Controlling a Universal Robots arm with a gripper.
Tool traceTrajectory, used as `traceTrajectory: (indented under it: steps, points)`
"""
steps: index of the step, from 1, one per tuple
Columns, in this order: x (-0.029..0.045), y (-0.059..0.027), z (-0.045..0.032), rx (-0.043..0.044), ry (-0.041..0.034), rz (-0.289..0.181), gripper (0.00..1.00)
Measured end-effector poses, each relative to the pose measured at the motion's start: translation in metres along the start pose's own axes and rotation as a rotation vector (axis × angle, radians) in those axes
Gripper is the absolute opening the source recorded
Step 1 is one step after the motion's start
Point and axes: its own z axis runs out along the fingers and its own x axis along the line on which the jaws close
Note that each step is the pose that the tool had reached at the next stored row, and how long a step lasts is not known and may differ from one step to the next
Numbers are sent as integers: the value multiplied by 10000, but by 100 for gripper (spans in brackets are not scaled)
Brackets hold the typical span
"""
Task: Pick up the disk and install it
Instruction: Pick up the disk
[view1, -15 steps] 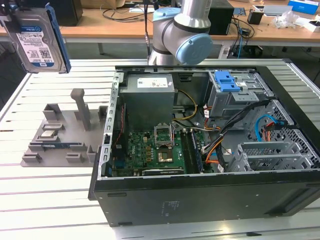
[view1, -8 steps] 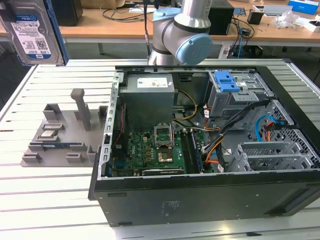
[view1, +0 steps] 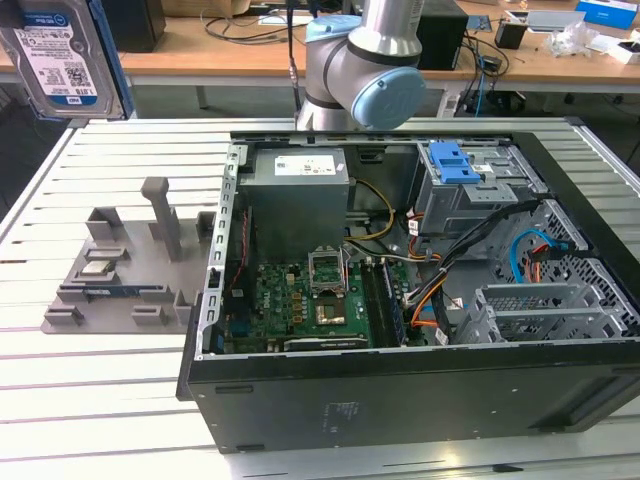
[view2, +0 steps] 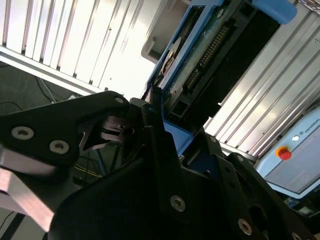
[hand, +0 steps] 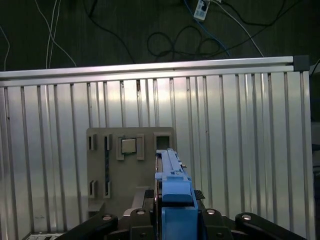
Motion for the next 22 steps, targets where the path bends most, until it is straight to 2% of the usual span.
traceTrajectory:
  steps: [6,9,13,17,21,22]
  points:
    - [0,0,-2,-2,0,0,37]
    - [-2,-42,-2,-2,-1,-1,37]
    - [-7,-135,-2,-1,-1,-1,37]
    - [-16,-289,-1,-1,-1,0,37]
    - [-21,-386,-1,-3,0,0,37]
    - [-24,-432,-1,-2,0,-1,37]
